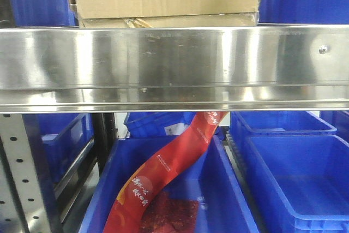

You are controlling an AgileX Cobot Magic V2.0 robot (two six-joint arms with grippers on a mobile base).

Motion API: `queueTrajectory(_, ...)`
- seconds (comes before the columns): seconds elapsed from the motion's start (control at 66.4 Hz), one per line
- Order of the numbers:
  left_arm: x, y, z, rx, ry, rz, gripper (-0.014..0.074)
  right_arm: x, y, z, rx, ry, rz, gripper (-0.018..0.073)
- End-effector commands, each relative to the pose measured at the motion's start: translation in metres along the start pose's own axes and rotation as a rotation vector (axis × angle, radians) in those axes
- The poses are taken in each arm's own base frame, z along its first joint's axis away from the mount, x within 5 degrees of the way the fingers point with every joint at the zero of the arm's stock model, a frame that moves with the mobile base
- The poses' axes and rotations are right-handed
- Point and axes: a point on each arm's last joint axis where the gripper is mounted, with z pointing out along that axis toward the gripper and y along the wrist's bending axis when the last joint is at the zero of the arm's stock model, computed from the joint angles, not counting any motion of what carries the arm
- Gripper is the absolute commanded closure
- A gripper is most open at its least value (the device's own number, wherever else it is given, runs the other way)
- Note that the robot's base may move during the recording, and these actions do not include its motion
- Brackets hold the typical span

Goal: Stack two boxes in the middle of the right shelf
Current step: 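Open both grippers and pull them back from the boxes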

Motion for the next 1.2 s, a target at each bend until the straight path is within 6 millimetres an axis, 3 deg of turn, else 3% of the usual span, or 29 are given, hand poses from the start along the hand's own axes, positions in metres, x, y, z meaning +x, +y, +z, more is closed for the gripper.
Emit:
queueTrajectory(0.0, 0.009, 0.012, -0.010, 0.033, -0.076, -0.074, 0.0706, 0.011, -0.008, -0.013, -0.022, -0.083, 0.035, 0.0721)
queueTrajectory(0.211, 0.055, 0.042, -0.040, 0.034, -0.192, -0.157, 0.0706, 0.052, -0.042, -0.049, 0.038, -0.182, 0.100, 0.0721)
queueTrajectory(0.497, 0.099, 0.049, -0.086, 0.070, -0.296, -0.154, 0.0707, 0.085, -0.046, -0.109, 0.028, -0.318, 0.105, 0.0721)
queueTrajectory(0.783, 0.101, 0.051, -0.120, 0.100, -0.419, -0.156, 0.0707, 0.082, -0.044, -0.153, -0.013, -0.512, 0.102, 0.0721)
queueTrajectory(1.19, 0.101, 0.051, -0.122, 0.105, -0.435, -0.156, 0.0707, 0.083, -0.042, -0.162, -0.027, -0.570, 0.070, 0.0721)
